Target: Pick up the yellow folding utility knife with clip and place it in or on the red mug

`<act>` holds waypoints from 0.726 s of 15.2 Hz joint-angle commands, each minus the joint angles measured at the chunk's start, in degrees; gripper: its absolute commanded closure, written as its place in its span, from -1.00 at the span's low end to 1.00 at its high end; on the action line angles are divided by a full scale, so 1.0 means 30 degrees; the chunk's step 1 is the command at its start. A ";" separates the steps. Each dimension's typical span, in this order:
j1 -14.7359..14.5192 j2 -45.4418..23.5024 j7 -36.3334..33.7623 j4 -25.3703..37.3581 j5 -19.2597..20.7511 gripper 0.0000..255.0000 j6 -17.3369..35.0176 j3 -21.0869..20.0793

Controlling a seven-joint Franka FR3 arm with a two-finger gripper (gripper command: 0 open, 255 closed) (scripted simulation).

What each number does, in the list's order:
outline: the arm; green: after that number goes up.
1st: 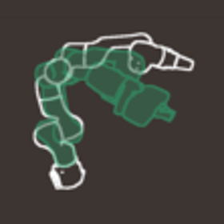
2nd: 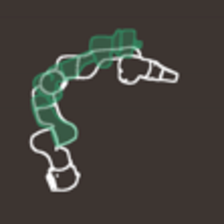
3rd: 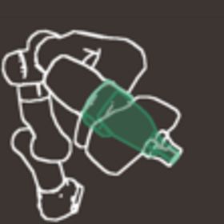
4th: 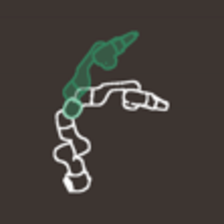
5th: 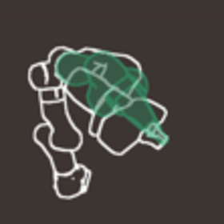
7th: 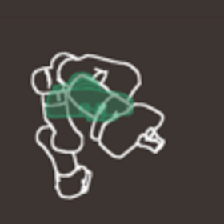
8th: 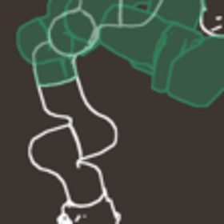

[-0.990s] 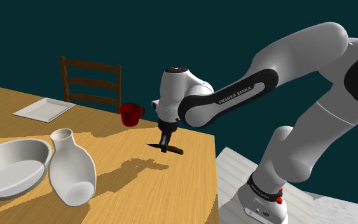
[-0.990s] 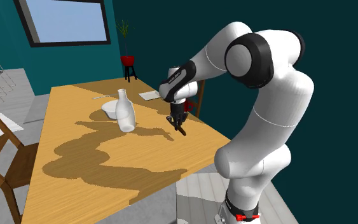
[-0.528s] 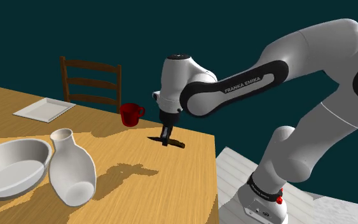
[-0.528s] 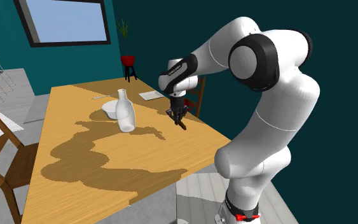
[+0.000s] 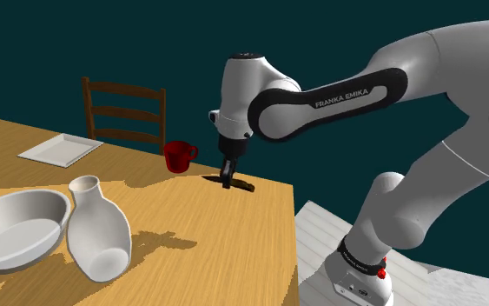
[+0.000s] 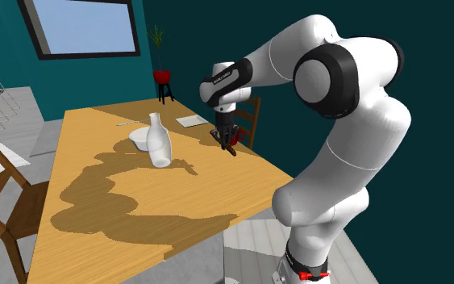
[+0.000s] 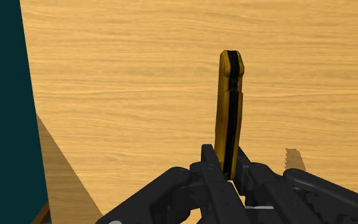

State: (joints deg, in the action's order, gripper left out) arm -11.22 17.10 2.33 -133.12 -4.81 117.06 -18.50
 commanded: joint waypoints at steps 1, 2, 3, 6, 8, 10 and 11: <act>-0.0027 0.0253 0.0012 0.0304 -0.0052 1.00 -0.0558 0.0035; -0.0026 0.0327 0.0026 0.0499 -0.0057 1.00 -0.0825 0.0060; -0.0023 0.0396 0.0039 0.0698 -0.0062 1.00 -0.1091 0.0085; -0.0013 0.0574 0.0072 0.1316 -0.0067 1.00 -0.1884 0.0157; -0.0007 0.0652 0.0086 0.1630 -0.0067 1.00 -0.2274 0.0191; 0.0362 -0.0591 0.0406 0.2749 0.0377 1.00 -0.2198 0.0404; 0.0531 -0.1216 0.0555 0.3340 0.0592 1.00 -0.2187 0.0505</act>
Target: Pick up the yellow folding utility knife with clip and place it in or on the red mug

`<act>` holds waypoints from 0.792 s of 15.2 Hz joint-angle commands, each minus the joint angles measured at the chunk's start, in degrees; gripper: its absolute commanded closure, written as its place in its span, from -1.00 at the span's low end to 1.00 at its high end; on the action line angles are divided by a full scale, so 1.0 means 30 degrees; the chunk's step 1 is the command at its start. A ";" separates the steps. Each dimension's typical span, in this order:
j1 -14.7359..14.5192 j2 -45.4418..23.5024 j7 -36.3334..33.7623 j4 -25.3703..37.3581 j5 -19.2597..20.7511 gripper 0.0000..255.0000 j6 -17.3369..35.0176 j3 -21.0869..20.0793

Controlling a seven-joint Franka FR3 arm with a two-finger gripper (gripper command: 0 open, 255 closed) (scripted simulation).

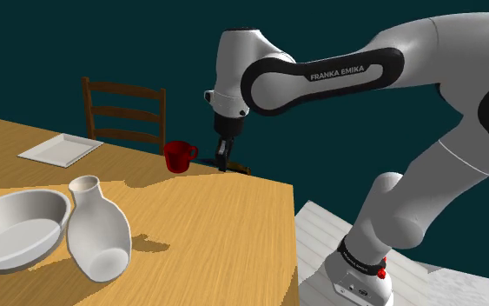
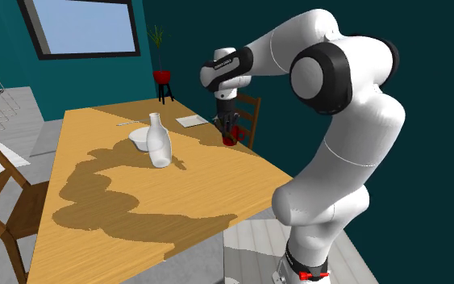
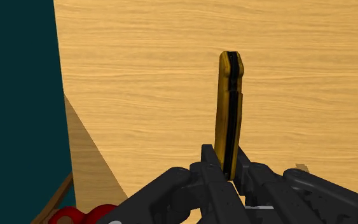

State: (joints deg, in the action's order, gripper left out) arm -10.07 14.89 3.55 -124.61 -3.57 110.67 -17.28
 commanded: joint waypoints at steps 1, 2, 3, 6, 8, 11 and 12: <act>0.0304 -0.1109 0.0289 0.1120 0.0388 1.00 -0.0066 0.0199; 0.0450 -0.1743 0.0427 0.1757 0.0595 1.00 -0.0092 0.0296; 0.0587 -0.2381 0.0560 0.2418 0.0797 1.00 -0.0138 0.0390; 0.0932 -0.4328 0.0937 0.4552 0.1375 1.00 -0.0391 0.0661; 0.1114 -0.5660 0.1178 0.6113 0.1736 1.00 -0.0662 0.0829; 0.1307 -0.7732 0.1534 0.8702 0.2242 1.00 -0.1235 0.1077; 0.1350 -0.8449 0.1655 0.9642 0.2401 1.00 -0.1474 0.1159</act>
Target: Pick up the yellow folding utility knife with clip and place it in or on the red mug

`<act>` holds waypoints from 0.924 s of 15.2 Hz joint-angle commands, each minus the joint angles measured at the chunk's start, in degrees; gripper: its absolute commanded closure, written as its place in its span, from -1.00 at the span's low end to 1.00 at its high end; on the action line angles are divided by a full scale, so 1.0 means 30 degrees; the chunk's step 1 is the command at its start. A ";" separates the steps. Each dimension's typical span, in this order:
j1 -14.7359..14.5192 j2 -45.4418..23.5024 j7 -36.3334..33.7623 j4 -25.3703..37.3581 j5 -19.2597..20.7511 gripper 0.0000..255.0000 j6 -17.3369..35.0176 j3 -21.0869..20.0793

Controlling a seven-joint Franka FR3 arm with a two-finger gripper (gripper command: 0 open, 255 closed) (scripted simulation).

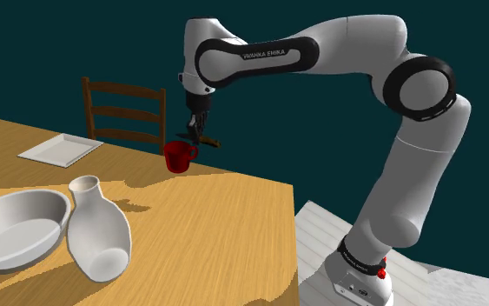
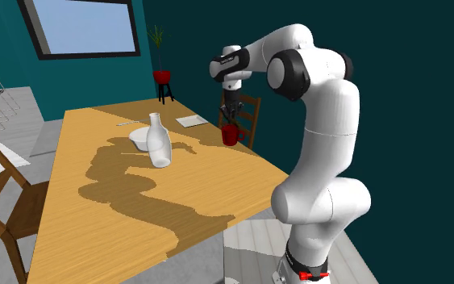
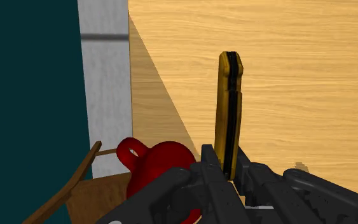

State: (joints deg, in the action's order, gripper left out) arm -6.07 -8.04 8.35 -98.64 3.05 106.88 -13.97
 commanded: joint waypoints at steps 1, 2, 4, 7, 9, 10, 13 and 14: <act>0.0047 -0.1540 0.0177 0.1971 0.0350 1.00 -0.0476 0.0136; 0.0069 -0.2295 0.0302 0.3008 0.0501 1.00 -0.0772 0.0216; 0.0079 -0.3884 0.0560 0.5269 0.0791 1.00 -0.1467 0.0373; 0.0038 -0.5670 0.0841 0.7674 0.1076 1.00 -0.2100 0.0553; 0.0066 -0.5656 0.0821 0.7138 0.1079 1.00 -0.1579 0.0564; 0.0079 -0.5657 0.0810 0.6882 0.1084 1.00 -0.1323 0.0569; 0.0113 -0.5692 0.0775 0.6163 0.1105 1.00 -0.0572 0.0584; 0.0122 -0.5713 0.0762 0.5938 0.1114 1.00 -0.0327 0.0590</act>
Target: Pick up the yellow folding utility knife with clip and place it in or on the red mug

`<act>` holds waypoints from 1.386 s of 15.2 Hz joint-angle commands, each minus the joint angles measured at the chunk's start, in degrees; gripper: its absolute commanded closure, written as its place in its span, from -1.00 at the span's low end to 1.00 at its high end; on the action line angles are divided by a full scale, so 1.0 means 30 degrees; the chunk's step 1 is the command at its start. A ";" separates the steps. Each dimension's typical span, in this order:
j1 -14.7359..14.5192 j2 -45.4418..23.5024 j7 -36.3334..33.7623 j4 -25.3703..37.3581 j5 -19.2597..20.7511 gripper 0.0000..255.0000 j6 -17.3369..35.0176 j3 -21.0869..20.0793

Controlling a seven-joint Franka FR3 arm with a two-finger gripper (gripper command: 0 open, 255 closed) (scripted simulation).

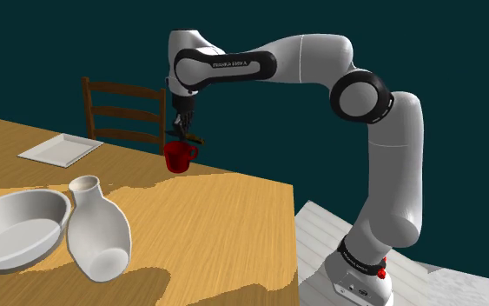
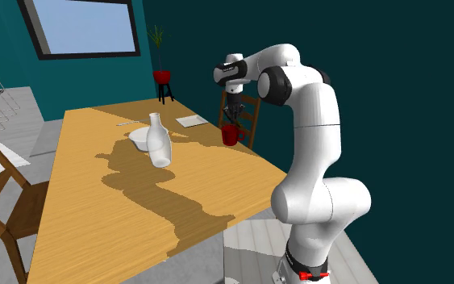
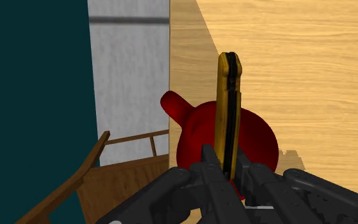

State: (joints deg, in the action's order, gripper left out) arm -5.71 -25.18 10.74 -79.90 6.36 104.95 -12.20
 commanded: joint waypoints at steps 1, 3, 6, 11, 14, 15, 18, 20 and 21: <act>0.0010 -0.0025 -0.0047 -0.0528 0.0020 1.00 0.0558 0.0007; 0.0024 -0.0091 -0.0074 -0.0944 0.0044 1.00 0.1037 0.0020; 0.0037 -0.0187 -0.0107 -0.1407 0.0077 1.00 0.1593 0.0037; 0.0037 -0.0191 -0.0108 -0.1401 0.0079 1.00 0.1591 0.0036; 0.0035 -0.0217 -0.0101 -0.1327 0.0082 -1.00 0.1543 0.0036; 0.0022 -0.0287 -0.0105 -0.1225 0.0093 -1.00 0.1510 0.0039; 0.0017 -0.0313 -0.0108 -0.1205 0.0099 -1.00 0.1516 0.0041; 0.0022 -0.0077 -0.0079 -0.0928 0.0043 -1.00 0.1008 0.0014; 0.0000 0.0009 -0.0052 -0.0415 0.0014 -1.00 0.0411 -0.0004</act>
State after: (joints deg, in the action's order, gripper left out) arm -5.58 -25.34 10.61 -82.50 6.46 107.76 -12.15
